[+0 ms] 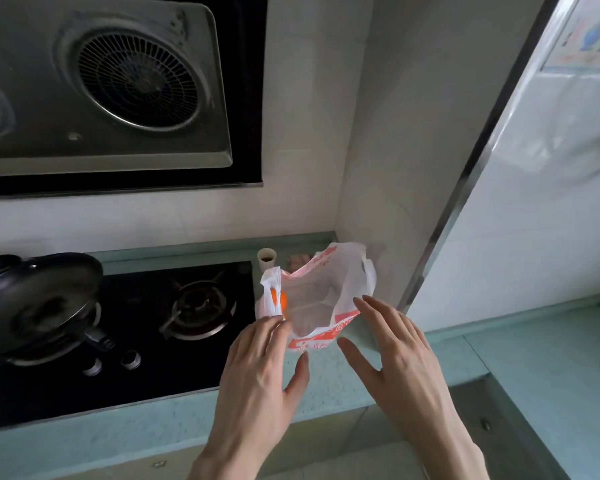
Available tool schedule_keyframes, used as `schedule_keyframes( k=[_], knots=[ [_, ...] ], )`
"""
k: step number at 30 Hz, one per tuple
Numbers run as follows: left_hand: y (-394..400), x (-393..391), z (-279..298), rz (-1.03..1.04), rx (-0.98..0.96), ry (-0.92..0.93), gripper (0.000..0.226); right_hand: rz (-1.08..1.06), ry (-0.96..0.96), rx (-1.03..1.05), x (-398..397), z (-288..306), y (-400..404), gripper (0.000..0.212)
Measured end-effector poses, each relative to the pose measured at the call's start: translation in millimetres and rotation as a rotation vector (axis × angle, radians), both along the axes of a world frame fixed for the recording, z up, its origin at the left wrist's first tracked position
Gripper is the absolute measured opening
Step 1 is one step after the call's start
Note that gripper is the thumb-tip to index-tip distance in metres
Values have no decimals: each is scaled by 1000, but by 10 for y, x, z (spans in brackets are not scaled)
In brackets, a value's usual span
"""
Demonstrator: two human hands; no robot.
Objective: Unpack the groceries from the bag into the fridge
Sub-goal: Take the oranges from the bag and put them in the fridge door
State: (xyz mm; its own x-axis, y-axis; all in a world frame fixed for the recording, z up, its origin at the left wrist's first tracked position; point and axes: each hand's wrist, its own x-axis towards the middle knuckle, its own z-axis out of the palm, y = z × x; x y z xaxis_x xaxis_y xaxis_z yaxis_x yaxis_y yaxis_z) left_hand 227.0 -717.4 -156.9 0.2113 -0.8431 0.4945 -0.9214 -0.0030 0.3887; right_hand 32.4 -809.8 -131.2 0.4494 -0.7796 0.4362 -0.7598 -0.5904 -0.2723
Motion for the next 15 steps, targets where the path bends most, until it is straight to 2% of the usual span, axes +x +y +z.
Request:
schedule_keyframes(
  k=[8, 15],
  knots=[
    [-455, -80, -235, -21, 42, 42, 39, 56, -15, 87, 102, -247, -553, 63],
    [-1151, -246, -432, 1, 115, 32, 35, 129, 6, 149, 184, -451, -1287, 61]
  ],
)
